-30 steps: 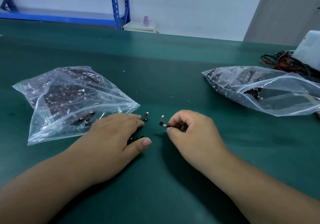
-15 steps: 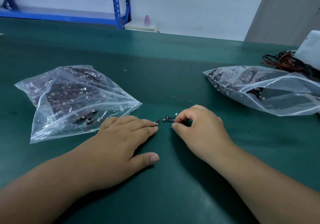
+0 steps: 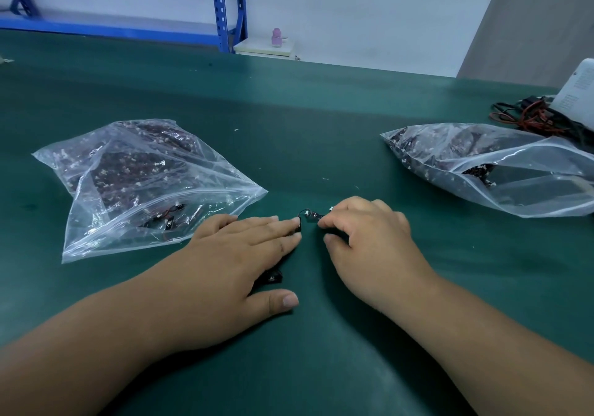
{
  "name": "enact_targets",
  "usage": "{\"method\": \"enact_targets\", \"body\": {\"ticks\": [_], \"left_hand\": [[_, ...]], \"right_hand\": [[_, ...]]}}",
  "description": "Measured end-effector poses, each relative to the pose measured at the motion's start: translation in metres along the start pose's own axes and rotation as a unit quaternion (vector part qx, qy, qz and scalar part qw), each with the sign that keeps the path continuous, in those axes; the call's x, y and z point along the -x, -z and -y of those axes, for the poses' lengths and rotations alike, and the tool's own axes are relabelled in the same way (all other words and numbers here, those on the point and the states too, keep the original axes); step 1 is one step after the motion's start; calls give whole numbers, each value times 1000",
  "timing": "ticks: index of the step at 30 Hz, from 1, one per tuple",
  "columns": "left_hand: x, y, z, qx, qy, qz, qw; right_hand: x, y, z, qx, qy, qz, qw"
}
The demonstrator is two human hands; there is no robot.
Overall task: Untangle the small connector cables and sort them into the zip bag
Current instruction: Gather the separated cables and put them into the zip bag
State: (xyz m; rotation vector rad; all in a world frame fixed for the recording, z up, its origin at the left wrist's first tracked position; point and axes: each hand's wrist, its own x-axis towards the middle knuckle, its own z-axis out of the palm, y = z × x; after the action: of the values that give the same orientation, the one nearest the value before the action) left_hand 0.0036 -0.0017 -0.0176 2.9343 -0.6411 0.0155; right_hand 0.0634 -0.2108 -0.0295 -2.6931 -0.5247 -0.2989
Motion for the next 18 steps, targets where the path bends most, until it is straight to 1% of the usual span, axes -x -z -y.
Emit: {"method": "enact_targets", "body": {"ticks": [6,9,13,16,18], "left_hand": [[6,12,1,1,61,-97,993],[6,15,2,-10,71,-86,994],[4,12,3,1,62,-65,996],[3,10,3,18,59,-64,996],[3,9,2,31,59,-67,996]], "right_hand": [[3,2,-1,-8,5,-28,1000],[2,2,-1,-1,2,-29,1000],[2,-1,-3,9,-1,-1,1000],[4,2,0,-32,19,-25,999],[8,7,5,-88,71,-35,993]]}}
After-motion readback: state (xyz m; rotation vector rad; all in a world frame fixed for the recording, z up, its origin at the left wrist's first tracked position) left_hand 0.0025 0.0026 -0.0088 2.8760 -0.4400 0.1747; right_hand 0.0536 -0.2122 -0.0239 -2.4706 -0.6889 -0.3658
